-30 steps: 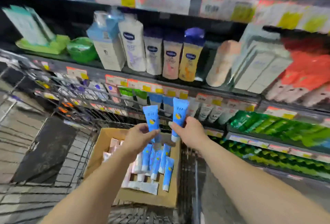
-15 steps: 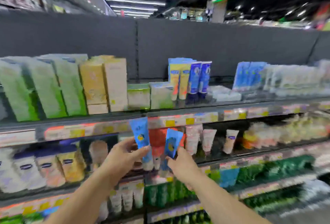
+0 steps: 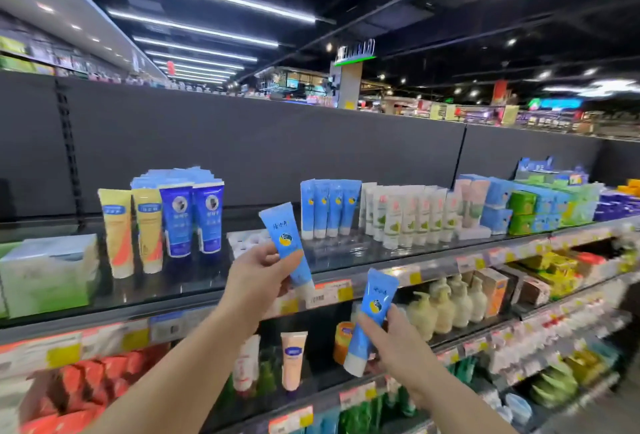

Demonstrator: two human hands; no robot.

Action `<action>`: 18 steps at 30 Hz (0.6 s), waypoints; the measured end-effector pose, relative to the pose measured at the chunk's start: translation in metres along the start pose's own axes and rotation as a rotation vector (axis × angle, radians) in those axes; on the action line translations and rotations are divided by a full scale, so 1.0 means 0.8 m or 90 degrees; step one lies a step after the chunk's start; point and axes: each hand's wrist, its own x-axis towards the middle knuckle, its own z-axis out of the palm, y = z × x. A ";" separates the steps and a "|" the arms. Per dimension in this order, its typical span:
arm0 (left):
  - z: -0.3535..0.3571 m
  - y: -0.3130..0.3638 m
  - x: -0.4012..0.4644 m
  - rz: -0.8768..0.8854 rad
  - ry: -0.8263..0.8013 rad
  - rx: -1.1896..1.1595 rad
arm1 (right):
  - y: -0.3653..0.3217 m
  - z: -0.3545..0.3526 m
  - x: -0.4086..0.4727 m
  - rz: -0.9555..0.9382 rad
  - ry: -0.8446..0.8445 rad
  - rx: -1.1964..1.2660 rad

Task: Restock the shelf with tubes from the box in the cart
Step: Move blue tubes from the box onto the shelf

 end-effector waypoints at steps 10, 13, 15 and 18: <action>0.092 -0.015 0.155 0.109 -0.019 0.174 | -0.031 -0.068 0.108 -0.055 0.066 0.080; 0.117 -0.024 0.189 0.157 0.034 0.286 | -0.040 -0.087 0.133 -0.115 0.115 0.039; 0.133 -0.026 0.203 0.185 0.062 0.326 | -0.044 -0.094 0.148 -0.168 0.136 -0.014; 0.154 -0.027 0.220 0.182 0.077 0.359 | -0.055 -0.102 0.169 -0.257 0.158 -0.081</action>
